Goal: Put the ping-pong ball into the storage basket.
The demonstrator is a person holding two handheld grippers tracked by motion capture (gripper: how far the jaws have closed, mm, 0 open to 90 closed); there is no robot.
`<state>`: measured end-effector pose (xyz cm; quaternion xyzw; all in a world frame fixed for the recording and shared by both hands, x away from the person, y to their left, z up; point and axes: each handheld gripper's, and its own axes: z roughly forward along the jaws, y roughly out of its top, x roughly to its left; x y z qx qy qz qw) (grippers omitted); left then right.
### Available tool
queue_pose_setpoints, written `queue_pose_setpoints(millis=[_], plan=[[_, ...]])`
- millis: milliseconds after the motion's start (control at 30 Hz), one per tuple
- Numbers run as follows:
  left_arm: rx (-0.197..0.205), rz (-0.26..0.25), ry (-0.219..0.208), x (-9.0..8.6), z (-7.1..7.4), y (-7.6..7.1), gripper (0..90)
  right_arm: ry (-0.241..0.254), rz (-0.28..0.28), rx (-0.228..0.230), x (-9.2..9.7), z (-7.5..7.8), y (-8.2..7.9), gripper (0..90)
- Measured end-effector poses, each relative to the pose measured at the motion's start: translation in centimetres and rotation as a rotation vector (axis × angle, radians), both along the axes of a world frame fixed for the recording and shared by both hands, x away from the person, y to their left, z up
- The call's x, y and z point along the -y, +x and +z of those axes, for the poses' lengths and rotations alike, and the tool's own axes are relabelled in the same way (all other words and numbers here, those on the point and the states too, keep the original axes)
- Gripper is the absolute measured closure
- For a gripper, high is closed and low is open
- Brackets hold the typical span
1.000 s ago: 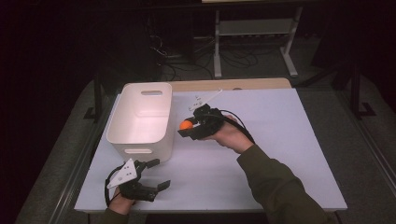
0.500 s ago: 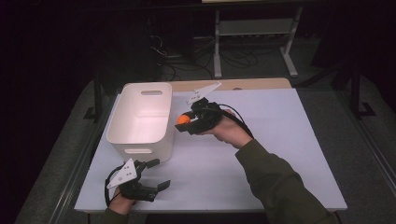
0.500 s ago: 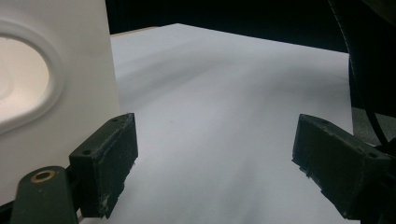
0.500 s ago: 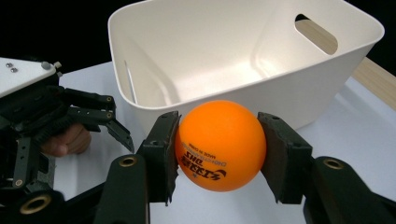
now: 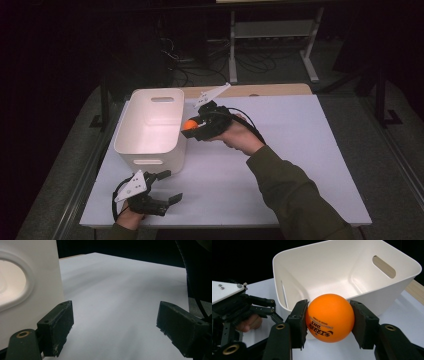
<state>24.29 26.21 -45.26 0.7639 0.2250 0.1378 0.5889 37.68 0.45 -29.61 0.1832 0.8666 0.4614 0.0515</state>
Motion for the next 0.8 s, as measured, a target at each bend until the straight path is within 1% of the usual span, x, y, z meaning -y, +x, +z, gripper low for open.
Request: queue_pose_setpoints(millis=[800], plan=[[0.0,0.001,-0.004,0.0,0.0,0.0,14.0,-0.007,0.035,0.002,-3.6,0.0,0.8,49.7]])
